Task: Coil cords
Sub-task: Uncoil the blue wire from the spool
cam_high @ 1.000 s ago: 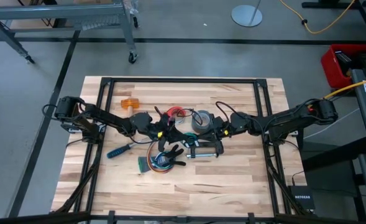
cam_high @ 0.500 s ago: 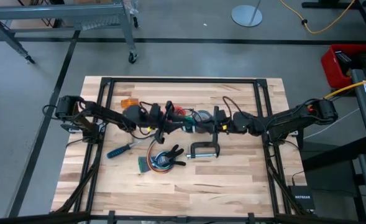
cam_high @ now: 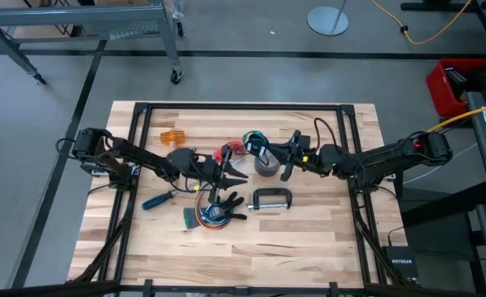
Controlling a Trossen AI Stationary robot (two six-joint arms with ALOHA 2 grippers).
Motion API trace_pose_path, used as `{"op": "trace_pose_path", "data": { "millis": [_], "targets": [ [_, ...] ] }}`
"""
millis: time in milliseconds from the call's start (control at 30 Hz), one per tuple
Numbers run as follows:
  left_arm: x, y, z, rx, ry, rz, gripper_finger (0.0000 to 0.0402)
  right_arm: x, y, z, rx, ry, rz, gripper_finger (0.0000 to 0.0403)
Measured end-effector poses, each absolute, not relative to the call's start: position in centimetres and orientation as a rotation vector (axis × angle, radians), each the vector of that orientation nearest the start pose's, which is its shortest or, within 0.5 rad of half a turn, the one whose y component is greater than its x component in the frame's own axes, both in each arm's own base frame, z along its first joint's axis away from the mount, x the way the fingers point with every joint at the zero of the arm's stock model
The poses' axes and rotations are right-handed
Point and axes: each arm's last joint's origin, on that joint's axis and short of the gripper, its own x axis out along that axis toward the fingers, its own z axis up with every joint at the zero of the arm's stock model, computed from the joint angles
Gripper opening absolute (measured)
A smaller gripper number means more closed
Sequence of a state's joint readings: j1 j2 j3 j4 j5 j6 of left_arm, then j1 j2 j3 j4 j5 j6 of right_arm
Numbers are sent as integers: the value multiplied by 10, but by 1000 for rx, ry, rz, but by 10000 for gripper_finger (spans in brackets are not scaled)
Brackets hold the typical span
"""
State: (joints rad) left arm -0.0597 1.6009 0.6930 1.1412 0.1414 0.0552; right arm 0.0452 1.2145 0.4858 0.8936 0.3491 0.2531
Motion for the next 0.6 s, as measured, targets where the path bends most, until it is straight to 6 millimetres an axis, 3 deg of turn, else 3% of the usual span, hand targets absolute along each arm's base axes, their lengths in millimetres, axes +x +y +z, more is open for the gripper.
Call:
{"op": "trace_pose_path", "data": {
  "millis": [333,600],
  "targets": [
    [319,-36,218,241,-57,153,94,240,3,256,365,-233,-186,1],
    [318,-43,219,326,-49,167,134,240,6,256,454,-216,-78,1]
  ]
}}
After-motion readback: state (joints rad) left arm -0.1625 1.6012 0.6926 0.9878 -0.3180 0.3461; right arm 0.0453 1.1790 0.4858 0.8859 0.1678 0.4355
